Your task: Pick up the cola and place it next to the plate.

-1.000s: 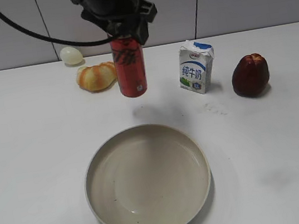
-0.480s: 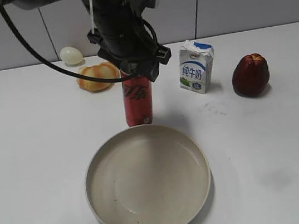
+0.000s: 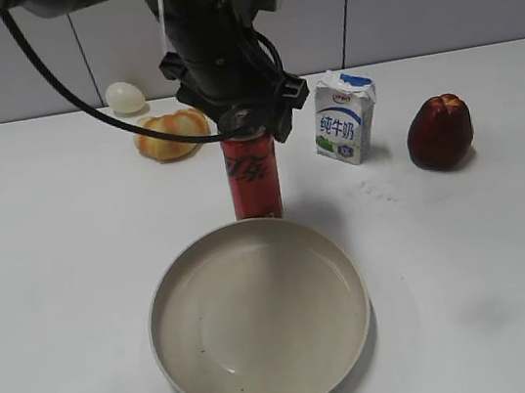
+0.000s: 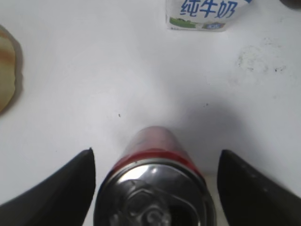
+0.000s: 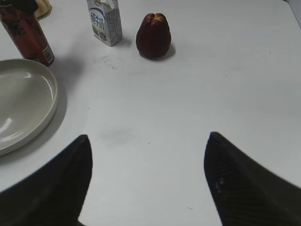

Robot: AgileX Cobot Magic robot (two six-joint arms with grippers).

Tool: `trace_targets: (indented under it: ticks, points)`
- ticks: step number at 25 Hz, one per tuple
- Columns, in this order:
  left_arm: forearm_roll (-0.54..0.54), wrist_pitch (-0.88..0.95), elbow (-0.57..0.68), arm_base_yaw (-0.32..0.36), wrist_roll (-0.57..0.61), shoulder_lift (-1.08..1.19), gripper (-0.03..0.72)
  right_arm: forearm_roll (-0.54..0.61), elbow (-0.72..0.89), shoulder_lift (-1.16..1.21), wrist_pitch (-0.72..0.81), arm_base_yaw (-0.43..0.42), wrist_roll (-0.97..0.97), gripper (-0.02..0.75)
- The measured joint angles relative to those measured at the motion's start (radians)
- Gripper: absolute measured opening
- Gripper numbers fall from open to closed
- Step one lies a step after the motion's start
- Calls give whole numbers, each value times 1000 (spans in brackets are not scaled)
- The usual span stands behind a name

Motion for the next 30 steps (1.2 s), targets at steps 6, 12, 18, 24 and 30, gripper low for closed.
trace_targets:
  ticks: [6, 12, 18, 24, 30]
  points:
    - [0, 22, -18, 14, 0, -33, 618, 0, 0, 0, 0, 0, 0, 593]
    - [0, 46, -39, 85, 0, -136, 614, 0, 0, 0, 0, 0, 0, 593]
    - [-5, 172, -39, 248, 15, -152, 590, 0, 0, 0, 0, 0, 0, 593]
    - [-60, 179, 15, 428, 32, -194, 583, 0, 0, 0, 0, 0, 0, 593]
    - [-73, 180, 176, 568, 49, -300, 581, 0, 0, 0, 0, 0, 0, 593]
